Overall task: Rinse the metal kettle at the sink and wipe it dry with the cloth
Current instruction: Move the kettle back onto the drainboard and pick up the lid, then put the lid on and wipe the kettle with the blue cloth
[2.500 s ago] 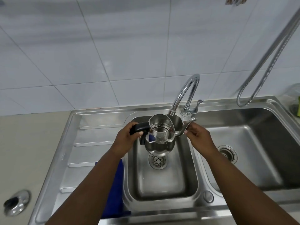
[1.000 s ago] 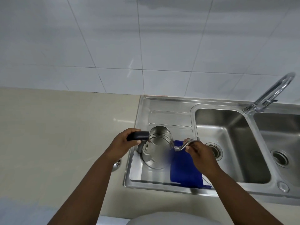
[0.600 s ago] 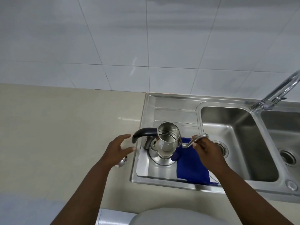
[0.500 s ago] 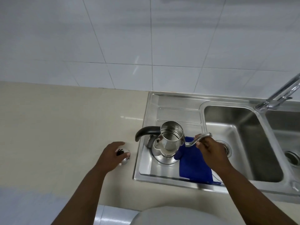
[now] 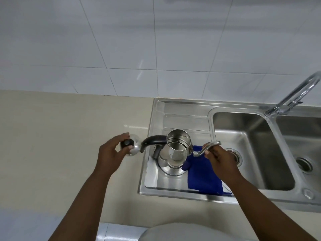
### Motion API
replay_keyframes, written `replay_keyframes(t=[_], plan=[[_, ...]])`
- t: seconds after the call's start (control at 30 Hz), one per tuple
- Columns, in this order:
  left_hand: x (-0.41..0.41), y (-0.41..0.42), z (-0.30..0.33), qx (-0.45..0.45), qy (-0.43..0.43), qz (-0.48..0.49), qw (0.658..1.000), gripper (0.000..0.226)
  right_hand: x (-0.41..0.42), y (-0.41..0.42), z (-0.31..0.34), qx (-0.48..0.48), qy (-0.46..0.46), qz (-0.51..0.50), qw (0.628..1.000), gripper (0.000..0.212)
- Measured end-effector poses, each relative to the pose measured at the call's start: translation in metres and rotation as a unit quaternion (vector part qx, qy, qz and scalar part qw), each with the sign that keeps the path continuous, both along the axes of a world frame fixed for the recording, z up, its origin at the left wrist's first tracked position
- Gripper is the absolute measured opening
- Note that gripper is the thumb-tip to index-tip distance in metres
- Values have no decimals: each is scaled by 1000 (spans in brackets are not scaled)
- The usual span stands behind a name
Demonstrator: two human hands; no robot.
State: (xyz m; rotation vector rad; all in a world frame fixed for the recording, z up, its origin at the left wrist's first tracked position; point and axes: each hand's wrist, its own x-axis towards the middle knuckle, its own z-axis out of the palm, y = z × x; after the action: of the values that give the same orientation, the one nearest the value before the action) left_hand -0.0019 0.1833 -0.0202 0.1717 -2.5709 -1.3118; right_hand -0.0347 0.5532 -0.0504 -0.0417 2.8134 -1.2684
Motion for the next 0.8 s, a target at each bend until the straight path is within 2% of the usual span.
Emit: replay_keyframes(t=[0.13,0.3,0.63,0.8], plan=[[-25,65,45,40,55,-90,994,38,2,2,-3,-4,-4,-3,1000,22],[-45,123,48,39,-22,-138,989,41,2,1,-1,-9,-4,-2,1000,21],[-54,128,45,-8,-76,-143,987,40,3,-1,2,1,-2,-3,1000,20],[-54,129,49,-47,-70,-155,984,39,2,-1,2,11,8,2,1000,20]])
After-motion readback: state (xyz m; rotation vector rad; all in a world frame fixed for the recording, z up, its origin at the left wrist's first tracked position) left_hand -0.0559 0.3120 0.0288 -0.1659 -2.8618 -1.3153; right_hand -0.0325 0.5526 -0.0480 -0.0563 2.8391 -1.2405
